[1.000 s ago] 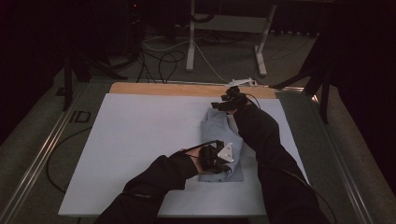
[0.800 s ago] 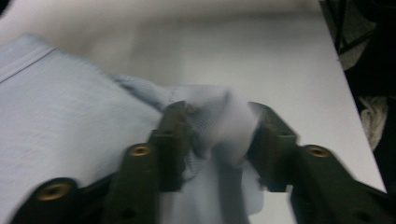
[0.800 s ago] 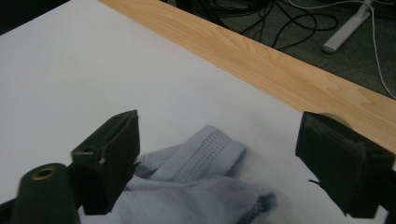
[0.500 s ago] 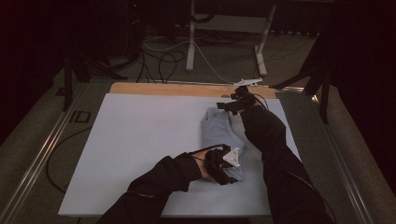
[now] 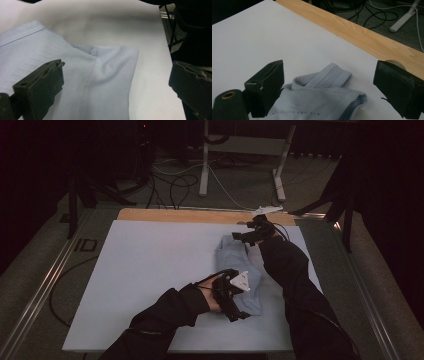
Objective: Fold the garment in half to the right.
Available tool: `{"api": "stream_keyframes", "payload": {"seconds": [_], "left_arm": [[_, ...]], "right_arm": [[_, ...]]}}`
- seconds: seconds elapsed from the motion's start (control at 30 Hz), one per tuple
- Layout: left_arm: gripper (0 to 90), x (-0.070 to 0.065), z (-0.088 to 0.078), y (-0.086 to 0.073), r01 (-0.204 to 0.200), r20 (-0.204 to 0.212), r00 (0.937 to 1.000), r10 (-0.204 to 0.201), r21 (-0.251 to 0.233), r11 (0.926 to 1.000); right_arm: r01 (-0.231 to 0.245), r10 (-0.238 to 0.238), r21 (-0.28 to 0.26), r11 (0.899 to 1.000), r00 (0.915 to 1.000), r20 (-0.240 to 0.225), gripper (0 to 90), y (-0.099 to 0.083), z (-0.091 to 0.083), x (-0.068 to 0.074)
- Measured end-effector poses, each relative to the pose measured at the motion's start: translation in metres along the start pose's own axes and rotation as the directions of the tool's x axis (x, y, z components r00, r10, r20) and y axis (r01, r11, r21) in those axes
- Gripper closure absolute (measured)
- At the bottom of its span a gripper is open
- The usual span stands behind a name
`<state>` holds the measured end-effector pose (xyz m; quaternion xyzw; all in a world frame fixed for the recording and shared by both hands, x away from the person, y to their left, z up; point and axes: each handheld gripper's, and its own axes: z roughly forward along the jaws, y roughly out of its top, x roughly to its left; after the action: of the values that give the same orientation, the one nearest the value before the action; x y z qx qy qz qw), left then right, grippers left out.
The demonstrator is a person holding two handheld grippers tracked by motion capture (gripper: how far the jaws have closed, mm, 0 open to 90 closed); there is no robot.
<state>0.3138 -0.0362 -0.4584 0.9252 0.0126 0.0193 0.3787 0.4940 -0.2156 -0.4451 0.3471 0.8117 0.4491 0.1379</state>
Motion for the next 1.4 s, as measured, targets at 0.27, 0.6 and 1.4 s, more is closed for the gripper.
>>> {"api": "stream_keyframes", "payload": {"seconds": [0.27, 0.6, 1.4], "left_arm": [[0.3, -0.001, -0.026, -0.016, 0.028, -0.057, 0.9979, -0.029, -0.016, 0.9995], [0.3, -0.004, -0.06, -0.062, 0.131, -0.13, 0.9818, -0.138, -0.066, 0.9893], [0.3, -0.022, -0.105, -0.153, 0.306, -0.224, 0.9106, -0.347, -0.201, 0.9307]], "right_arm": [[0.039, -0.038, 0.016, 0.999, 0.9987, -0.035, 13.1, -0.007, -0.007, 0.005], [-0.033, 0.029, 0.097, 0.995, 0.999, 0.034, 10.7, -0.02, 0.005, 0.003], [-0.146, 0.146, 0.293, 0.945, 0.9891, 0.022, 60.5, -0.058, 0.039, -0.023]]}}
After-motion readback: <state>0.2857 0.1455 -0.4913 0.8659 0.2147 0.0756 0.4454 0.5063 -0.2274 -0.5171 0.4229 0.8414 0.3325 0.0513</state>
